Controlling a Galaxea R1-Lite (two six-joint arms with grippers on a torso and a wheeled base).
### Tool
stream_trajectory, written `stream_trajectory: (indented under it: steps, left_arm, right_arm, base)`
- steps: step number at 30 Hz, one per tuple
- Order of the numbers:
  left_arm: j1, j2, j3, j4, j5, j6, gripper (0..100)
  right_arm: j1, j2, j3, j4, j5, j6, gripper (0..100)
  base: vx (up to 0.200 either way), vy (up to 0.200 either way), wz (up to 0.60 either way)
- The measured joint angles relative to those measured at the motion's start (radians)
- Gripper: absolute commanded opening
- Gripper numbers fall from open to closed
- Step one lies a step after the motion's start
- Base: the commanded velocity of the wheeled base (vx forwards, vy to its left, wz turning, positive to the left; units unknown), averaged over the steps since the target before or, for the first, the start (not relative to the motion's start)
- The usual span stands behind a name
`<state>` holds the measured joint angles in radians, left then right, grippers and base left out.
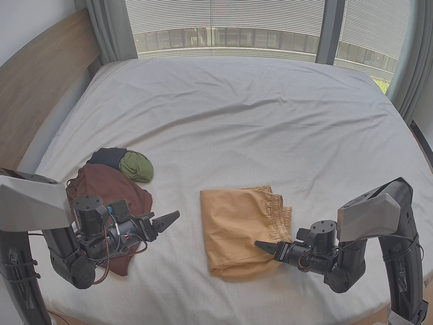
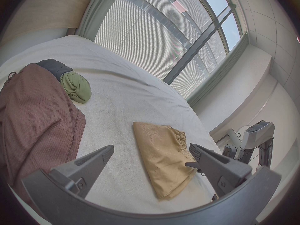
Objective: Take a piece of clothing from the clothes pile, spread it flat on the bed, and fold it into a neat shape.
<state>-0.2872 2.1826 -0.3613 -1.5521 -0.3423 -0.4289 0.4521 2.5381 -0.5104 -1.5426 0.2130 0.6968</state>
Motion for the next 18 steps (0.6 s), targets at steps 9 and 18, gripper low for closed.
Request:
stream_trajectory:
  steps: [9,18]
  left_arm:
    - [0.0,0.0,-0.001,-0.001,0.0,-0.001,100]
    - [0.0,0.002,0.0,0.0,0.0,-0.001,100]
  right_arm:
    - [-0.001,0.007,-0.02,-0.001,-0.004,0.005,100]
    - [-0.001,0.014,-0.029,-0.001,-0.006,0.009,0]
  base:
    - [0.0,0.0,0.0]
    - [0.0,0.0,0.0]
